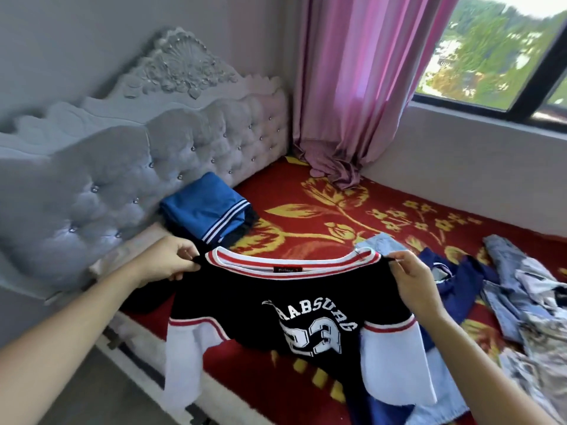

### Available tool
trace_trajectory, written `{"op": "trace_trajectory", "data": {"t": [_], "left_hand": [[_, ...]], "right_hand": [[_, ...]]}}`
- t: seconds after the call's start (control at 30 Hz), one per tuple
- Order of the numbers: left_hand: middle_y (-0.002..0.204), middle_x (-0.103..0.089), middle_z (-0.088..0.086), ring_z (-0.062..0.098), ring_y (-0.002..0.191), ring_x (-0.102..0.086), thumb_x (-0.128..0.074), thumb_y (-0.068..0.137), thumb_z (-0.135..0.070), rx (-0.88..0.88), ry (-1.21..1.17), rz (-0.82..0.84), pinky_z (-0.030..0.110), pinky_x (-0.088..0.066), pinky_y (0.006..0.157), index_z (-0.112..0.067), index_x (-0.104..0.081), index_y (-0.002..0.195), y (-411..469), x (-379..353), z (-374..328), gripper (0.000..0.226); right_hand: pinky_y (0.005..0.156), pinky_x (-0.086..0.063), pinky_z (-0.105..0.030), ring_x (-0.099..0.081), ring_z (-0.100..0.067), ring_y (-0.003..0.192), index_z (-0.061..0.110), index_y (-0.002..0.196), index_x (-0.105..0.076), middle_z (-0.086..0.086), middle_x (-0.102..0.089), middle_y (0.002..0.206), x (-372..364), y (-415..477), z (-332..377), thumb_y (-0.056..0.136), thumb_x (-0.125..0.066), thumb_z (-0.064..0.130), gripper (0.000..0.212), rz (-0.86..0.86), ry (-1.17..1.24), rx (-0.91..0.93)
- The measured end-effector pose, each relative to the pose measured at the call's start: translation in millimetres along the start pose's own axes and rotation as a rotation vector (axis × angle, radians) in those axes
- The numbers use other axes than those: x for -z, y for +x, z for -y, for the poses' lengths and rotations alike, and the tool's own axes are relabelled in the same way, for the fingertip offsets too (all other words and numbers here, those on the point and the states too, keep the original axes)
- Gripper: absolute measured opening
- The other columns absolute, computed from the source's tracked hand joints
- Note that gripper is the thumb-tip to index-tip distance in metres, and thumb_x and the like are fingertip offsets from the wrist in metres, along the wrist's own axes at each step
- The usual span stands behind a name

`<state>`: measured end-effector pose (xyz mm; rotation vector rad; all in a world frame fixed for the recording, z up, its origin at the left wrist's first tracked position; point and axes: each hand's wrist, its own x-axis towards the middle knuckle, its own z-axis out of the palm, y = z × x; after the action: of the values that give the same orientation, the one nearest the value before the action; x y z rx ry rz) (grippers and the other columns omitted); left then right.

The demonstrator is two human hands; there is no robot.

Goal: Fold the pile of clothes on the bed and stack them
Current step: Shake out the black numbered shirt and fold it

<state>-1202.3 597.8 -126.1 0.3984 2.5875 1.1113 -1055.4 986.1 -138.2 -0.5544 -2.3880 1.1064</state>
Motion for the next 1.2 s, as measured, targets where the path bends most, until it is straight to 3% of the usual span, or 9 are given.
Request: {"op": "trace_trajectory", "data": {"t": [0.17, 0.3, 0.43, 0.5, 0.67, 0.83, 1.0, 1.1, 1.2], "left_hand": [[0.040, -0.054, -0.003, 0.001, 0.036, -0.048, -0.065, 0.077, 0.013, -0.050, -0.151, -0.016, 0.011, -0.040, 0.040, -0.007, -0.057, 0.066, -4, 51, 20, 0.024], [0.047, -0.059, -0.019, -0.006, 0.042, -0.050, -0.064, 0.080, 0.009, -0.238, -0.168, -0.258, 0.003, -0.038, 0.048, -0.020, -0.059, 0.068, -5, 84, -7, 0.032], [0.059, -0.056, -0.040, -0.018, 0.056, -0.053, -0.065, 0.081, -0.004, -0.436, -0.180, -0.619, 0.000, -0.037, 0.061, -0.039, -0.057, 0.070, -21, 105, -38, 0.037], [0.062, -0.056, -0.041, -0.017, 0.060, -0.054, -0.063, 0.078, -0.013, -0.472, -0.243, -0.735, 0.002, -0.040, 0.065, -0.044, -0.056, 0.069, -27, 110, -50, 0.032], [0.070, -0.059, -0.025, -0.008, 0.069, -0.054, -0.060, 0.078, -0.015, -0.493, -0.249, -0.911, 0.016, -0.045, 0.077, -0.030, -0.065, 0.083, -7, 111, -63, 0.017], [0.086, -0.068, 0.015, 0.023, 0.079, -0.061, -0.063, 0.079, -0.004, -0.463, -0.061, -0.821, 0.018, -0.037, 0.074, 0.000, -0.070, 0.093, 62, 92, -70, 0.016], [0.114, -0.064, 0.021, 0.031, 0.106, -0.061, -0.059, 0.085, -0.002, -0.335, -0.075, -0.599, 0.021, -0.038, 0.082, 0.002, -0.061, 0.114, 222, 56, -119, 0.030], [0.156, -0.013, 0.013, 0.023, 0.142, -0.020, -0.061, 0.086, -0.007, -0.270, -0.084, -0.268, 0.026, -0.018, 0.111, -0.012, -0.010, 0.149, 285, 8, -123, 0.082], [0.156, 0.010, 0.015, 0.027, 0.145, 0.001, -0.064, 0.086, -0.018, -0.085, 0.087, -0.001, 0.034, -0.009, 0.114, -0.018, 0.009, 0.149, 292, -70, -60, 0.097]], "right_hand": [[0.068, -0.043, -0.034, -0.059, -0.024, 0.081, 0.015, 0.095, -0.068, 0.000, -0.063, 0.079, -32, -41, 49, 0.092, -0.051, 0.010, 0.018, -0.197, -0.080, -0.140], [0.058, -0.048, -0.043, -0.060, -0.014, 0.045, 0.024, 0.087, -0.062, 0.008, -0.062, 0.053, -26, -54, 98, 0.094, -0.045, 0.007, 0.025, -0.272, 0.066, -0.080], [0.056, -0.054, -0.027, -0.066, -0.008, 0.057, 0.039, 0.077, -0.054, -0.003, -0.065, 0.080, -3, -47, 153, 0.092, -0.041, 0.011, 0.034, -0.467, 0.231, 0.034], [0.066, -0.052, -0.034, -0.068, -0.013, 0.068, 0.048, 0.076, -0.053, -0.006, -0.065, 0.088, 0, -43, 166, 0.086, -0.040, 0.024, 0.030, -0.615, 0.116, 0.089], [0.070, -0.036, -0.021, -0.055, -0.011, 0.078, 0.025, 0.096, -0.062, -0.002, -0.063, 0.091, -10, -21, 159, 0.091, -0.044, 0.018, 0.020, -0.701, -0.023, 0.097], [0.081, -0.040, -0.038, -0.060, -0.035, 0.096, 0.016, 0.104, -0.063, -0.014, -0.068, 0.099, -24, 33, 118, 0.093, -0.047, 0.015, 0.020, -0.569, -0.097, -0.004], [0.089, -0.036, -0.033, -0.052, -0.037, 0.112, 0.005, 0.116, -0.058, -0.021, -0.060, 0.117, -47, 162, 72, 0.093, -0.045, 0.008, 0.026, -0.369, -0.110, -0.115], [0.112, -0.023, -0.034, -0.028, -0.032, 0.137, 0.004, 0.140, -0.032, -0.022, -0.028, 0.146, -74, 220, 29, 0.090, -0.052, 0.004, 0.054, -0.071, -0.104, -0.079], [0.115, -0.021, -0.045, -0.020, -0.032, 0.141, 0.012, 0.148, -0.017, -0.018, -0.004, 0.155, -117, 206, -31, 0.092, -0.051, 0.003, 0.066, 0.137, -0.075, -0.140]]}}
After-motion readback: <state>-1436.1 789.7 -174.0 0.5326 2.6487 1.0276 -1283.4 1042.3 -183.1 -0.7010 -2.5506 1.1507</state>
